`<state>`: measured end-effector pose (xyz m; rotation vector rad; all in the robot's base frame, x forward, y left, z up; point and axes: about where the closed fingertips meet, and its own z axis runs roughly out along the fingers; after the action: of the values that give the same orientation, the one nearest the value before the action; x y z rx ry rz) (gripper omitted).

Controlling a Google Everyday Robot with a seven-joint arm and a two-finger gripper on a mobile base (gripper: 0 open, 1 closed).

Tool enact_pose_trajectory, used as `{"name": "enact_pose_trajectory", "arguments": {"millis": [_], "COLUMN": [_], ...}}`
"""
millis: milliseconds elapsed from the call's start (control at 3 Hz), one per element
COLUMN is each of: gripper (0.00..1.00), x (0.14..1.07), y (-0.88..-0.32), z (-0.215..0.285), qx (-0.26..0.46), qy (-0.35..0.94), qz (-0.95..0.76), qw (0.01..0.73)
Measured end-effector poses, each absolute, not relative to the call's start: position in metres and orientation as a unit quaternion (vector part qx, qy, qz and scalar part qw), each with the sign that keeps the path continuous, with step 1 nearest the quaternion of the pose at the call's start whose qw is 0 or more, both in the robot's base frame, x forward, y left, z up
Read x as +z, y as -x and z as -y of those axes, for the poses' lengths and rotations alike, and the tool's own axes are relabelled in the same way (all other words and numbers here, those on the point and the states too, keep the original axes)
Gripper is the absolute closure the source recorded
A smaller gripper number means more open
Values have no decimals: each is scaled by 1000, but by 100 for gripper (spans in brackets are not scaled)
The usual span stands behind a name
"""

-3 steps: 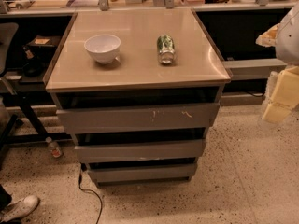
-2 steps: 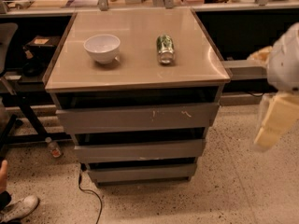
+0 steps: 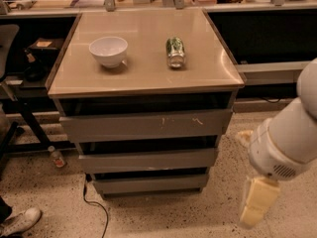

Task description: Open bottom drawer

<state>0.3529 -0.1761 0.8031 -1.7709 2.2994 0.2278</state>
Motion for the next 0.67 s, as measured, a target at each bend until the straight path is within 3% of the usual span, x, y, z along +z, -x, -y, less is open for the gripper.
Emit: {"name": "enact_pose_trajectory", "arguments": {"millis": [667], "gripper": [0], "x": [787], "y": [-338], "z": [178], "qx": [86], "qy": [605], "qz": [-786], "qw": [95]}}
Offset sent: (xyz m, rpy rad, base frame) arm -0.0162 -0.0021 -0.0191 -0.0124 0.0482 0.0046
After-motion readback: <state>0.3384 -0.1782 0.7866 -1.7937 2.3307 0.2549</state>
